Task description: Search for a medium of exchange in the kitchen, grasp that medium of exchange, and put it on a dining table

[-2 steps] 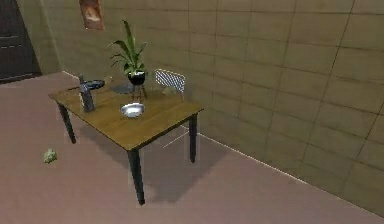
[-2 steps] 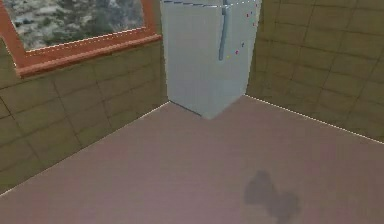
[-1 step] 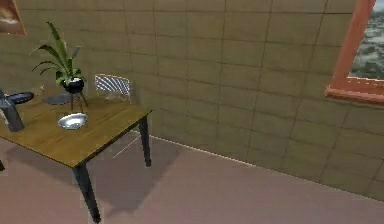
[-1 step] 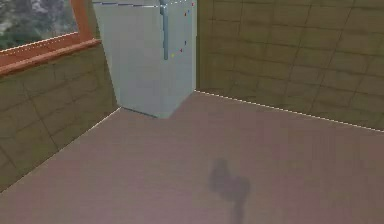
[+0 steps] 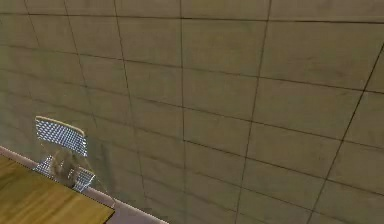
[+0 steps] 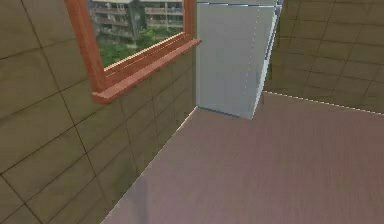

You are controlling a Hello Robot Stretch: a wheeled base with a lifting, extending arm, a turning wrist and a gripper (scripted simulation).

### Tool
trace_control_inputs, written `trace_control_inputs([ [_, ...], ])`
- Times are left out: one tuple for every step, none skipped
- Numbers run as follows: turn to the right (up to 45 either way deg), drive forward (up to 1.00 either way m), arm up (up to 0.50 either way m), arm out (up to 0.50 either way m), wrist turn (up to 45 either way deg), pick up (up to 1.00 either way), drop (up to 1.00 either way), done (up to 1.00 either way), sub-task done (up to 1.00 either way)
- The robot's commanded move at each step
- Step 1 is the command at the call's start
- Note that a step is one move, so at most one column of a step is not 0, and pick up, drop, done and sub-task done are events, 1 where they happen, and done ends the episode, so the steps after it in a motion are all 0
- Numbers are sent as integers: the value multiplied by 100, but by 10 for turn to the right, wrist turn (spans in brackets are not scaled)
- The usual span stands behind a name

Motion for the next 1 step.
trace_control_inputs([
  [120,0,0,0,0,0,0,0,0],
])
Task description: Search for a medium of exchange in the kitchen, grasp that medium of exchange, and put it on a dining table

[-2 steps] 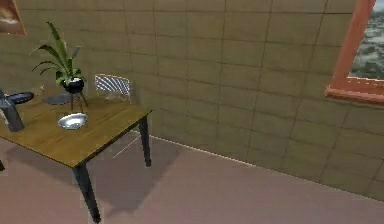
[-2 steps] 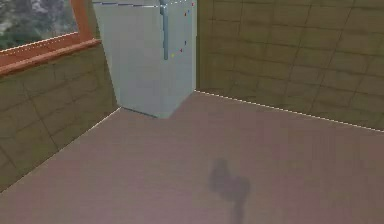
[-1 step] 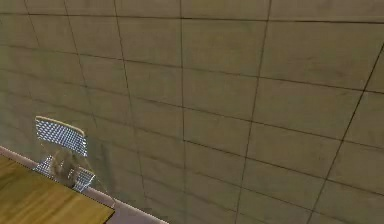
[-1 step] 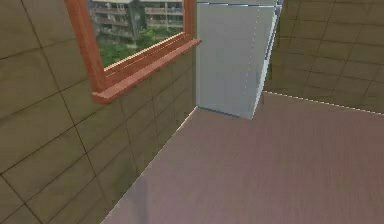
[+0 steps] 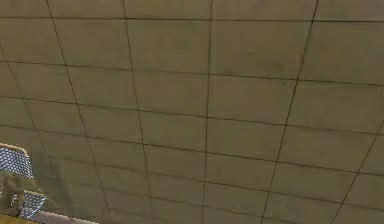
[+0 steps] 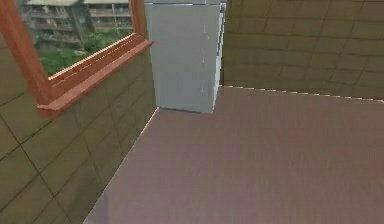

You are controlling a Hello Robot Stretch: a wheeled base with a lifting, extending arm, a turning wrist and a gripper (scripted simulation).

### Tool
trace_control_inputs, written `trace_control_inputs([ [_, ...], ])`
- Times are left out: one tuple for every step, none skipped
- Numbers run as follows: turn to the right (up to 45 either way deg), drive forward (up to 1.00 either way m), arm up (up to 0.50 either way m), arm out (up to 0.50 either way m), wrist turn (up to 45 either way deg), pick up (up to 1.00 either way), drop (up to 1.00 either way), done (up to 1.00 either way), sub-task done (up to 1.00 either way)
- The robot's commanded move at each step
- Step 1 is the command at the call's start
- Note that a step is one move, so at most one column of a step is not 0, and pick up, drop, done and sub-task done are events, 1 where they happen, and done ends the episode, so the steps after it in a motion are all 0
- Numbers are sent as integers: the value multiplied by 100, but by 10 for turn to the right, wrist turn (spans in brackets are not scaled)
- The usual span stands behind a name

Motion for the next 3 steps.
trace_control_inputs([
  [0,15,0,0,0,0,0,0,0],
  [-450,0,0,0,0,0,0,0,0],
  [-450,0,0,0,0,0,0,0,0],
])
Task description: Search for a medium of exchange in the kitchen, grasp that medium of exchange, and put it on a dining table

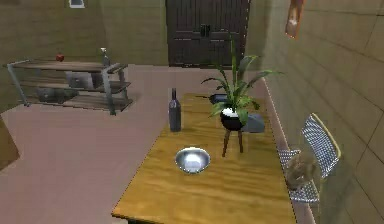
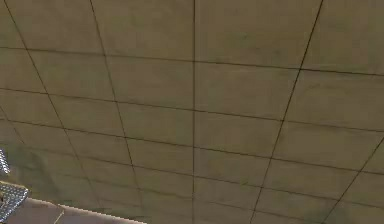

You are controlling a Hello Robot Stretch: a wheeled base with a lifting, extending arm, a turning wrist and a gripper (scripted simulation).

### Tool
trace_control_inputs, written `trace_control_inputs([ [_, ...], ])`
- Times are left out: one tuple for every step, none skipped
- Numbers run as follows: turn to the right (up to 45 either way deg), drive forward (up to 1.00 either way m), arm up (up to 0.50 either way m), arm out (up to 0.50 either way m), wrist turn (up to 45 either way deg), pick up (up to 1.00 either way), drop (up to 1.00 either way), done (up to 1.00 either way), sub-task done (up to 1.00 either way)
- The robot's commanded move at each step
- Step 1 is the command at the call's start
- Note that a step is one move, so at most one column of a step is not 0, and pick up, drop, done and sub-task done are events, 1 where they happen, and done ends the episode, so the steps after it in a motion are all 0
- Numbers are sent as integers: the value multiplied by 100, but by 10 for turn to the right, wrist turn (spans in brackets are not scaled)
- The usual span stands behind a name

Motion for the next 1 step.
trace_control_inputs([
  [-450,0,0,0,0,0,0,0,0],
])
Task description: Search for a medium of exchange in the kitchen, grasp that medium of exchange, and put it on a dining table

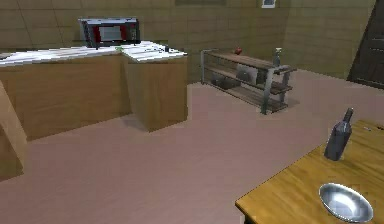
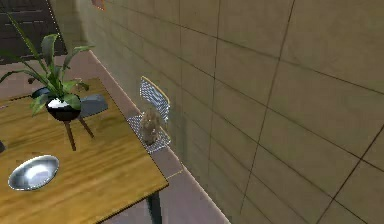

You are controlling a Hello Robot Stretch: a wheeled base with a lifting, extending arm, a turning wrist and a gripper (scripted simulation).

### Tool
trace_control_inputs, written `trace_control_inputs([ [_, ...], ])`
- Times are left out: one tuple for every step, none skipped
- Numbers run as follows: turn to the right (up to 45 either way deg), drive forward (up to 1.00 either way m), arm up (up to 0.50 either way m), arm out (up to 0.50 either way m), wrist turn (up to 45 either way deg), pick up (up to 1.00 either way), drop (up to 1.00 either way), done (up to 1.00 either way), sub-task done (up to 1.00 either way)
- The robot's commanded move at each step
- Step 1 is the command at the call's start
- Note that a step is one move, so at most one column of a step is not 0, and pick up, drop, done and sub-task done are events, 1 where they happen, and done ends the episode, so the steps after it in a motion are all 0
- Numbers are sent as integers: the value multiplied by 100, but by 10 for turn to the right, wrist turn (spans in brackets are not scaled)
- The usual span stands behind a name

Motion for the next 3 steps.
trace_control_inputs([
  [-150,0,0,0,0,0,0,0,0],
  [450,0,0,0,0,0,0,0,0],
  [450,0,0,0,0,0,0,0,0],
])
